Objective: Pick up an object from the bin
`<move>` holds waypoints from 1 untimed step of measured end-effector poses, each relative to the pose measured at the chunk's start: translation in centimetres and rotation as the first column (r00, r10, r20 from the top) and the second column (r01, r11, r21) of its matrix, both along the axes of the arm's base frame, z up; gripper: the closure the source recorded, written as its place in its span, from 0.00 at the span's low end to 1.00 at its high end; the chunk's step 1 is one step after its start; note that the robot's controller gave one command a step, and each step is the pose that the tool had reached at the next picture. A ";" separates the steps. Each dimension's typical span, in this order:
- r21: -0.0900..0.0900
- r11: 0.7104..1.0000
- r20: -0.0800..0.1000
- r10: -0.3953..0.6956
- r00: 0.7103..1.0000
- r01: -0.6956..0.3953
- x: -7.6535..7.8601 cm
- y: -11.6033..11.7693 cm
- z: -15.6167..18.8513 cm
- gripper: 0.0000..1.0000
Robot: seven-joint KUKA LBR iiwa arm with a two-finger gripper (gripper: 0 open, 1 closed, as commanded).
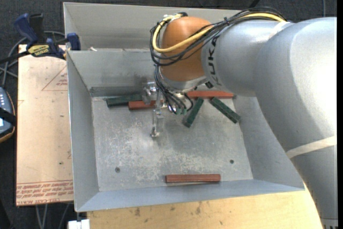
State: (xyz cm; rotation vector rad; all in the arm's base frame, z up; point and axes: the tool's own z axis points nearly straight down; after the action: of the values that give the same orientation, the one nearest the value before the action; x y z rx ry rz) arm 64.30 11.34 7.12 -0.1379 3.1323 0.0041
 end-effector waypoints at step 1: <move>0.000 1.000 0.000 -0.002 1.000 0.002 0.1 0.0 0.2 1.00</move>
Offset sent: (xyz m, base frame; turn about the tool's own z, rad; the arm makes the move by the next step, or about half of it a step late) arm 0.0000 0.0000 0.0000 0.0000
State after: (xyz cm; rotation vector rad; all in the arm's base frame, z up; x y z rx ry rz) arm 64.36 11.33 7.29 -0.1343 3.1321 0.0042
